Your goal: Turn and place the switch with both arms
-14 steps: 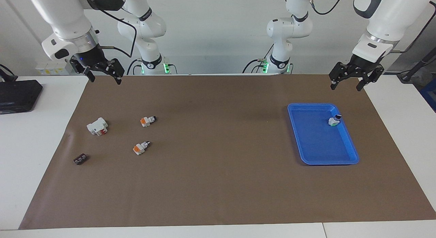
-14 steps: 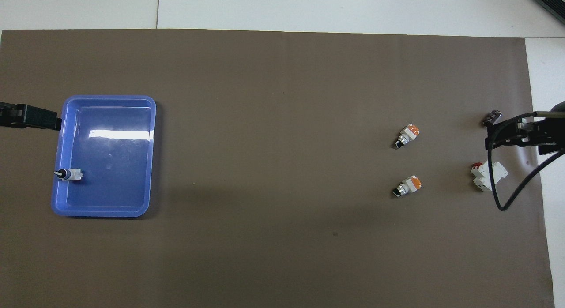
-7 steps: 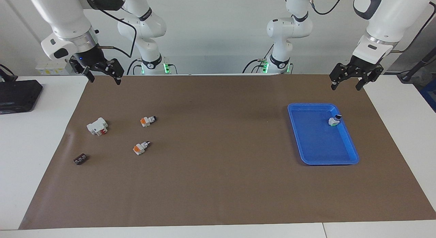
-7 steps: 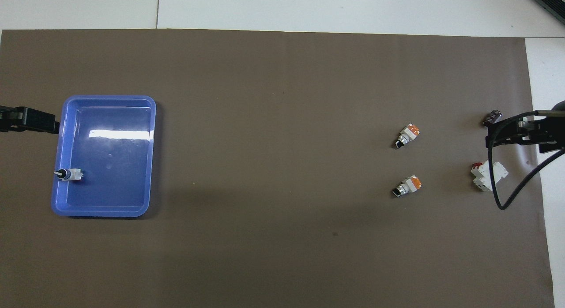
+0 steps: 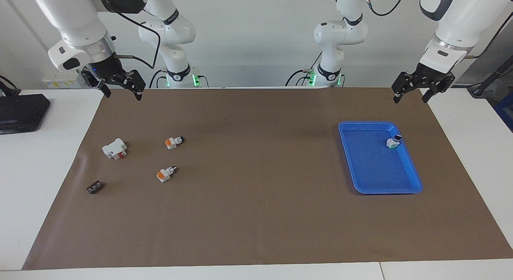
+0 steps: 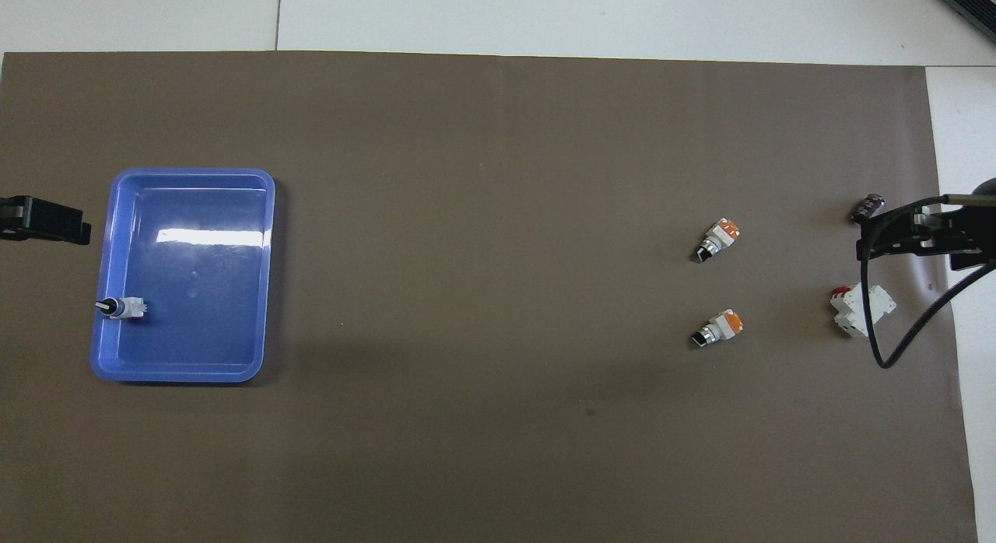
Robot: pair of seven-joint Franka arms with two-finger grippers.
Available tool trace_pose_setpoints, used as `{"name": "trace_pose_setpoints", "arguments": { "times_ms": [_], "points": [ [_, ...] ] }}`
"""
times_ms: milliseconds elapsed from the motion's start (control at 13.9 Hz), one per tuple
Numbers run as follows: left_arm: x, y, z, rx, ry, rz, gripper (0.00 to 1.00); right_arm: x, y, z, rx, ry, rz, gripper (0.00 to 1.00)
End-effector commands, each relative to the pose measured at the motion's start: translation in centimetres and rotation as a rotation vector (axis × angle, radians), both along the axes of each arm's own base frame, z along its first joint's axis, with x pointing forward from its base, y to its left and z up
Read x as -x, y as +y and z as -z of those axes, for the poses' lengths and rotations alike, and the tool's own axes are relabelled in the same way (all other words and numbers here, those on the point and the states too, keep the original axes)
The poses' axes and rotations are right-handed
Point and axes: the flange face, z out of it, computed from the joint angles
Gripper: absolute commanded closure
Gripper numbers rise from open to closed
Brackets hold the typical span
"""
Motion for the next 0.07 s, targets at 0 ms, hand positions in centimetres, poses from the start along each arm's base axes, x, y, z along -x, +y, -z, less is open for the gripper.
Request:
{"name": "trace_pose_setpoints", "arguments": {
  "times_ms": [0],
  "points": [
    [0.91,-0.39,-0.06,-0.017,0.006,-0.003,0.04,0.64,-0.32,-0.06,-0.004,-0.011,0.006,0.00]
  ]
}}
